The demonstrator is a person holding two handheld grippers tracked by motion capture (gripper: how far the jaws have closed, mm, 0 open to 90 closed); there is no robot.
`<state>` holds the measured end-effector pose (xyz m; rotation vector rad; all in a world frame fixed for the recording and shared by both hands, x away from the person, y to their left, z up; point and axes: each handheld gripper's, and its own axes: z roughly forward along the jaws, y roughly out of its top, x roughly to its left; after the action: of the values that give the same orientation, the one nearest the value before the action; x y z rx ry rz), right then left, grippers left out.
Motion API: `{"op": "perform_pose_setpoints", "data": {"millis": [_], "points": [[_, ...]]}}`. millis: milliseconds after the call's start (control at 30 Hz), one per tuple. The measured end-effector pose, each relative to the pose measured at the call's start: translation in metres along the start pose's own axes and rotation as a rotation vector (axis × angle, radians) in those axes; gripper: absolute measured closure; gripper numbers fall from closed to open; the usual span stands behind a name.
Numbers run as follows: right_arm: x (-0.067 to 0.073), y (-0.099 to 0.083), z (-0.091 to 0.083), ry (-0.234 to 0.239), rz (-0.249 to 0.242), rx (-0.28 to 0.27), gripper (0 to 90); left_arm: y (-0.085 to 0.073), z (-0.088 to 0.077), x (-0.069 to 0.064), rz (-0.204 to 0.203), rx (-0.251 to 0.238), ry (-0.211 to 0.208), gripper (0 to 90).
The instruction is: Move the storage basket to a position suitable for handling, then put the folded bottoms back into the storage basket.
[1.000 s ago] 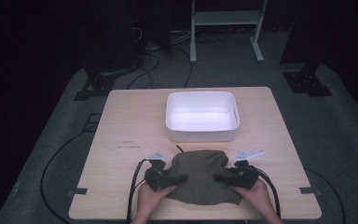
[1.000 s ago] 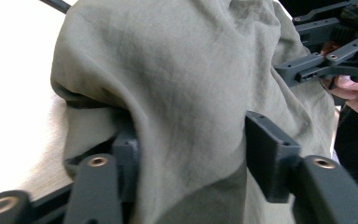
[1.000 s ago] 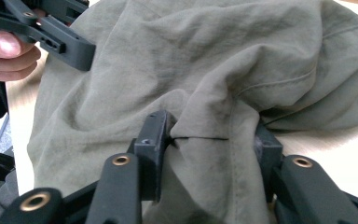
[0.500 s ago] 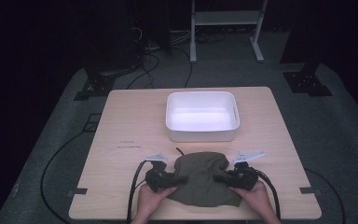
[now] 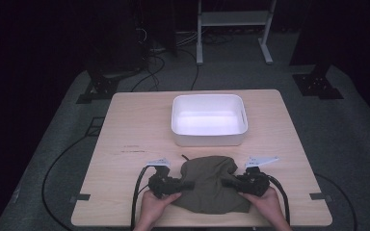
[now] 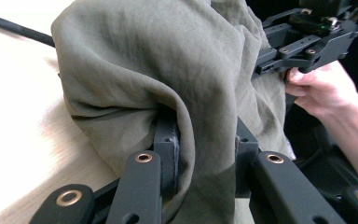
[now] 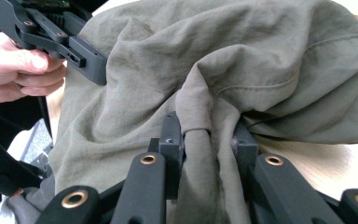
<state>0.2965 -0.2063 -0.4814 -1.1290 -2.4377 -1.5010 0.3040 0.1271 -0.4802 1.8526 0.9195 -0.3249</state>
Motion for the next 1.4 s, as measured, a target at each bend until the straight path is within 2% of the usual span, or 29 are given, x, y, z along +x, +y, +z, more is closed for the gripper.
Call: {"op": "perform_pose_setpoints", "data": {"millis": [100, 233, 867, 1000, 1133, 1300, 1333, 1400], "points": [[0.0, 0.003, -0.005, 0.021, 0.018, -0.033, 72.6, 0.003, -0.006, -0.001, -0.001, -0.027, -0.031, 71.0], [0.0, 0.006, -0.009, 0.043, 0.03, -0.063, 72.7, 0.005, -0.011, -0.003, -0.003, -0.037, -0.042, 71.0], [0.008, 0.015, -0.023, 0.045, 0.02, -0.081, 72.7, 0.013, -0.016, -0.014, -0.002, -0.065, -0.067, 71.3], [0.009, 0.023, -0.026, 0.043, 0.024, -0.09, 72.8, 0.02, -0.018, -0.015, -0.006, -0.072, -0.075, 71.3], [0.01, 0.03, -0.03, 0.04, 0.02, -0.092, 72.9, 0.03, -0.022, -0.019, 0.008, -0.081, -0.078, 71.3], [0.012, 0.047, -0.04, 0.046, 0.026, -0.116, 72.9, 0.045, -0.027, -0.024, 0.018, -0.095, -0.083, 71.3], [0.013, 0.051, -0.042, 0.045, 0.021, -0.12, 72.8, 0.053, -0.031, -0.026, 0.029, -0.098, -0.079, 71.3], [0.013, 0.054, -0.043, 0.045, 0.016, -0.124, 72.8, 0.056, -0.032, -0.027, 0.033, -0.099, -0.077, 71.3]]}}
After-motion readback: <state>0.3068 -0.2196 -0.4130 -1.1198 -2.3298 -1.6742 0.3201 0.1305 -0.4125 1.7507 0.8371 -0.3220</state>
